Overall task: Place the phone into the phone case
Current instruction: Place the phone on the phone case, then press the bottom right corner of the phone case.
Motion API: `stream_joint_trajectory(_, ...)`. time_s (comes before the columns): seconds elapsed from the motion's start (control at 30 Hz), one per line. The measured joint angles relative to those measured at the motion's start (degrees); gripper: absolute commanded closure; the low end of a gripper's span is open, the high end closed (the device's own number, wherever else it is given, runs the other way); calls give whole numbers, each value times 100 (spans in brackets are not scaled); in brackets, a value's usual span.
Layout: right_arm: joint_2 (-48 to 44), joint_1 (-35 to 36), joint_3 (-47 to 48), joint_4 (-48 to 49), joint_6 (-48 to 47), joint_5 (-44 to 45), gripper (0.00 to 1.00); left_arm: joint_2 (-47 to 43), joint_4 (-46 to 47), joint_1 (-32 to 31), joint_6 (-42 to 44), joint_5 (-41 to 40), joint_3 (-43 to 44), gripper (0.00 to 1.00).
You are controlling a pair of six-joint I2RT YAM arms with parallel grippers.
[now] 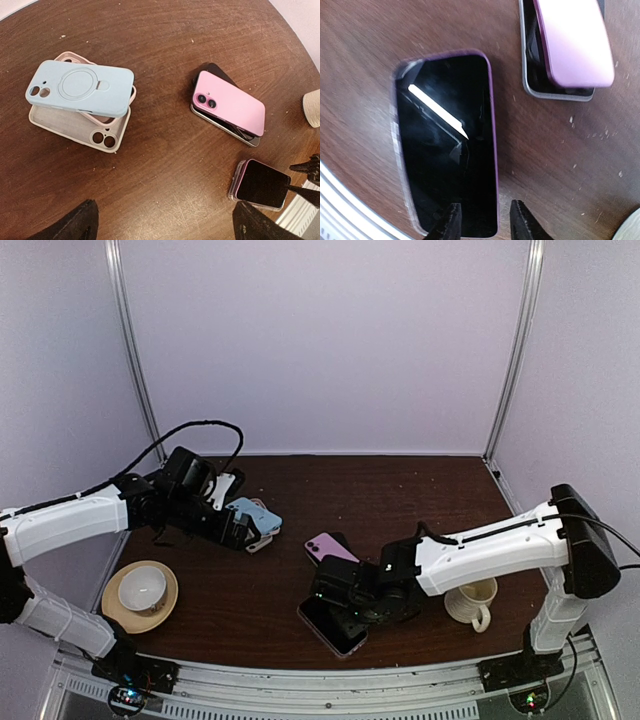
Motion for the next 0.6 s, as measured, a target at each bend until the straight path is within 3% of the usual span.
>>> stream_joint_trajectory(0.33, 223, -9, -245, -15, 208, -404, 87, -2, 9, 0, 0, 28, -15, 2)
stream_joint_trajectory(0.6, 264, 127, -245, 66, 302, -457, 92, -2, 9, 0, 9, 61, -15, 2)
